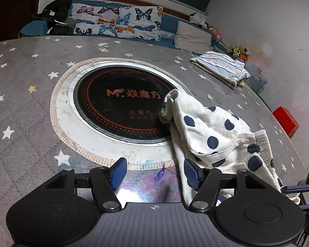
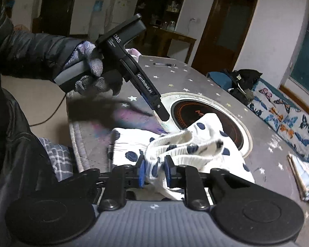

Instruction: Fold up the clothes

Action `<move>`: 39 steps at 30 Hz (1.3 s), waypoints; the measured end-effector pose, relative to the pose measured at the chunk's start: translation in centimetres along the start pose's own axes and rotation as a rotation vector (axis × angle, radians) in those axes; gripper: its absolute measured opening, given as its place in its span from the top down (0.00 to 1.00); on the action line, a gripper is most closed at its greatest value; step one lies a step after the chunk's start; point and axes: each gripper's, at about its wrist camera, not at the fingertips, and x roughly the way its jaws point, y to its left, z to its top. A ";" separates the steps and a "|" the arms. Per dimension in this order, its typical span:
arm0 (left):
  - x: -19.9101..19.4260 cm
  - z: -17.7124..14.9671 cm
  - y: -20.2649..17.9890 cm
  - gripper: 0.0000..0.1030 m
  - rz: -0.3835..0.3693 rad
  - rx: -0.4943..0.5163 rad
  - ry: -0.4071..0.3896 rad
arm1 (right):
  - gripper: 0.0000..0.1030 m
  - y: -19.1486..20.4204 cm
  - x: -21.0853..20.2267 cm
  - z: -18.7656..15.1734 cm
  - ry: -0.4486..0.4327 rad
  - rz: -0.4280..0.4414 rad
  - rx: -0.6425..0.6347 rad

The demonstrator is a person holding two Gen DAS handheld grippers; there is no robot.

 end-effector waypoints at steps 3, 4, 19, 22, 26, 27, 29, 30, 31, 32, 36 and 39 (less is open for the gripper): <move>0.0 0.0 -0.3 0.37 -0.013 0.008 -0.002 | 0.75 -0.2 -0.8 -0.3 -0.002 0.016 0.035; 0.0 0.0 -0.4 0.37 -0.018 0.011 -0.003 | 0.75 -0.3 -1.1 -0.3 0.002 0.016 0.042; -1.6 1.1 -0.4 0.35 -0.034 0.023 -0.055 | 0.45 -3.9 -1.4 0.1 -0.049 0.002 0.266; -1.9 1.1 -0.4 0.34 -0.038 0.023 -0.061 | 0.45 -4.7 0.0 0.2 -0.044 0.031 0.310; -2.4 1.2 -0.8 0.34 -0.051 0.023 -0.076 | 0.45 -3.7 1.9 0.2 -0.039 0.110 0.294; -2.5 1.3 -1.0 0.34 -0.059 0.025 -0.082 | 0.44 -3.3 2.4 0.3 -0.037 0.132 0.295; -2.7 1.1 -1.7 0.36 -0.090 0.033 -0.089 | 0.43 -2.6 3.4 0.1 -0.026 0.168 0.304; -2.7 1.0 -2.1 0.36 -0.111 0.040 -0.087 | 0.43 -2.4 3.9 -0.1 -0.019 0.184 0.309; -2.6 0.8 -2.6 0.42 -0.133 0.048 -0.084 | 0.42 -2.2 4.3 -0.2 -0.013 0.197 0.315; -2.6 0.7 -3.1 0.48 -0.154 0.055 -0.082 | 0.41 -2.0 4.6 -0.4 -0.011 0.203 0.323; -1.9 0.1 -5.1 0.61 -0.239 0.087 -0.060 | 0.40 -1.6 5.3 -0.7 -0.009 0.234 0.347; -1.1 -0.1 -6.1 0.65 -0.277 0.111 -0.045 | 0.39 -1.3 5.1 -0.6 -0.017 0.257 0.340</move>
